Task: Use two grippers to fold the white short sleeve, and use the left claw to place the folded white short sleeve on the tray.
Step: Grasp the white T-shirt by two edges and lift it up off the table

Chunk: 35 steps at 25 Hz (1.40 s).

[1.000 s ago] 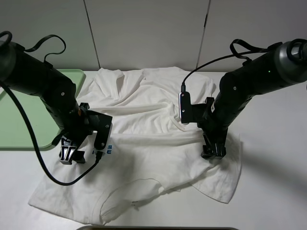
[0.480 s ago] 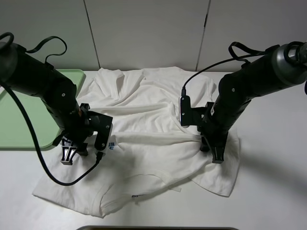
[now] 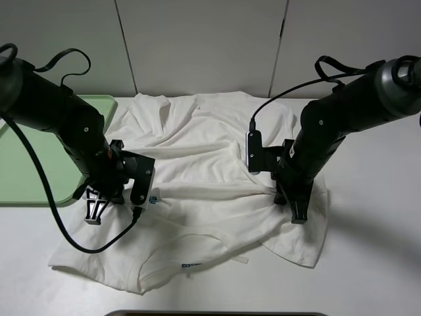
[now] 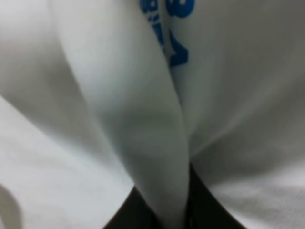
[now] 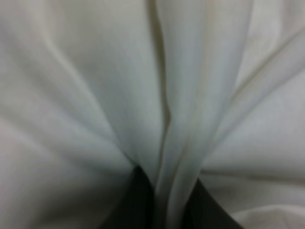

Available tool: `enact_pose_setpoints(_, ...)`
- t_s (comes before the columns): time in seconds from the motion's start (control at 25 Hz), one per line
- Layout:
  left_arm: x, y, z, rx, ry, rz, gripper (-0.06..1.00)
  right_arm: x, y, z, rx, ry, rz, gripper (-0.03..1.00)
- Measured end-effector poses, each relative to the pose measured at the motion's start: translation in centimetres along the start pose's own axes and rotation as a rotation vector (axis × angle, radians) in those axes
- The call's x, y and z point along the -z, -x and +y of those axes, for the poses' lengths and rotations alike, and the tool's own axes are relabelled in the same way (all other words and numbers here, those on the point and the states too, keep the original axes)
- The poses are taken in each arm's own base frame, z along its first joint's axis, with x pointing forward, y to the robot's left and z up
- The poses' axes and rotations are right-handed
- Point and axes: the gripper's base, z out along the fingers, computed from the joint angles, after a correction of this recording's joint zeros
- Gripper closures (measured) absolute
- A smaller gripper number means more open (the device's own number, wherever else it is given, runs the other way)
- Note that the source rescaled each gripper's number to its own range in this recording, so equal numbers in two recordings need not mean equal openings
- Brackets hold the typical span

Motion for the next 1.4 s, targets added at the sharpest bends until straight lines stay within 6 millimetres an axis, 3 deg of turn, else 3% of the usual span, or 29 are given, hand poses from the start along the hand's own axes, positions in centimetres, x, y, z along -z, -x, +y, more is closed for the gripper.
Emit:
enact_pose_setpoints(0.24,1.1,-0.1,0.1,0.003,0.014,-0.004,0.94,1.7,0.1,-0.2,-0.003,-0.034,-0.023,0.90)
enact_pose_setpoints(0.56,3.8,-0.3,0.2,0.010,0.070,-0.028,0.94,5.5,0.2,-0.4,-0.035,-0.096,-0.067,0.90)
enact_pose_setpoints(0.84,8.8,-0.5,0.3,0.035,0.207,-0.107,0.94,9.7,0.0,-0.3,-0.064,-0.174,-0.126,0.90)
enact_pose_setpoints(1.0,10.1,-0.7,0.0,0.058,0.232,-0.135,0.94,12.0,-0.3,0.1,-0.066,-0.205,-0.147,0.90)
enact_pose_setpoints(1.4,16.7,-2.1,-2.0,0.085,0.367,-0.215,0.94,17.1,-1.1,1.3,-0.077,-0.299,-0.223,0.90)
